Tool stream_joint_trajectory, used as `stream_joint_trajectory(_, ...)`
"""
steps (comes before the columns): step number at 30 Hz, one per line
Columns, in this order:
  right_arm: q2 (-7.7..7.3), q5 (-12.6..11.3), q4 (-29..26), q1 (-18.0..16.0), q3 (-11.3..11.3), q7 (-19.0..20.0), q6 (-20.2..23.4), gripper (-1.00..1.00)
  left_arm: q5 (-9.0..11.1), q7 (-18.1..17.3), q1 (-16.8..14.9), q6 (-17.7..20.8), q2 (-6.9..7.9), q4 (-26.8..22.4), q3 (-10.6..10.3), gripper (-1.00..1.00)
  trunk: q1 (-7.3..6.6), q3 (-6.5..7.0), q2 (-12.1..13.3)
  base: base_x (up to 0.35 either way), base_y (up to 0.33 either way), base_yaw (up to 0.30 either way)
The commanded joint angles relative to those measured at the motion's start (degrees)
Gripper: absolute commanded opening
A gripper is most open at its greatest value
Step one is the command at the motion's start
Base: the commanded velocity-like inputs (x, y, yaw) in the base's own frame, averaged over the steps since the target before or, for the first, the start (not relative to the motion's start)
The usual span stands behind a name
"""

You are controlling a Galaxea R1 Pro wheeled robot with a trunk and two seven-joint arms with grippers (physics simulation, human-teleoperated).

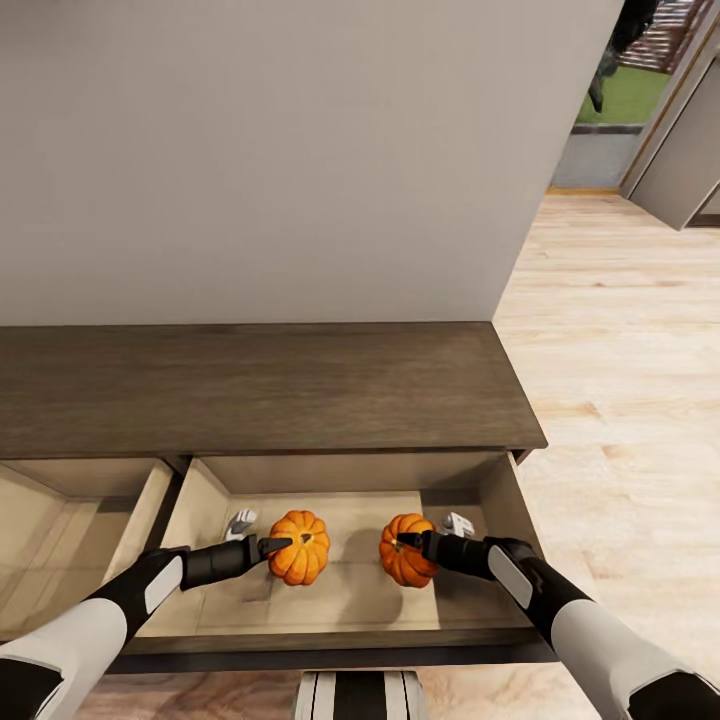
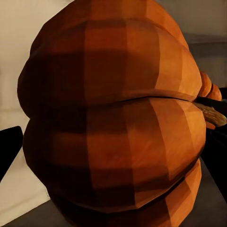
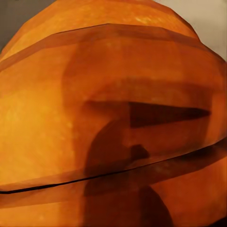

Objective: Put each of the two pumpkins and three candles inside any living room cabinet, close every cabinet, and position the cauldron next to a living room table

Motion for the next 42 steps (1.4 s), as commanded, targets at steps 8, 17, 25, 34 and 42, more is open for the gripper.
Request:
stream_joint_trajectory(8,-0.05,0.0,-0.1,0.0,0.0,-0.3,0.0,-1.00,-0.1,0.2,0.0,0.1,-0.04,-0.1,0.0,-1.00,0.00,0.00,0.0,0.000,0.000,0.000)
stream_joint_trajectory(17,0.09,-0.3,0.9,0.0,0.0,-2.4,0.3,-1.00,0.0,11.3,-0.1,0.6,-1.13,-0.1,-0.1,-1.00,0.00,0.00,0.0,0.000,0.000,0.000)
stream_joint_trajectory(25,0.71,-0.2,3.6,-1.9,0.3,-5.8,0.0,-1.00,0.1,15.4,-0.3,0.5,-2.54,-0.2,-0.1,-1.00,0.00,0.00,0.0,0.000,0.000,0.000)
stream_joint_trajectory(34,3.64,5.3,11.3,-4.5,0.3,-6.4,-3.6,-1.00,0.1,15.5,-0.3,0.4,-2.47,-0.6,-0.1,-1.00,0.00,0.00,0.0,0.000,0.000,0.000)
stream_joint_trajectory(42,3.61,5.4,11.2,-4.5,0.3,-6.4,-5.6,-1.00,0.1,15.2,-0.3,0.4,-2.38,-0.8,-0.1,-1.00,0.00,0.00,0.0,0.000,0.000,0.000)
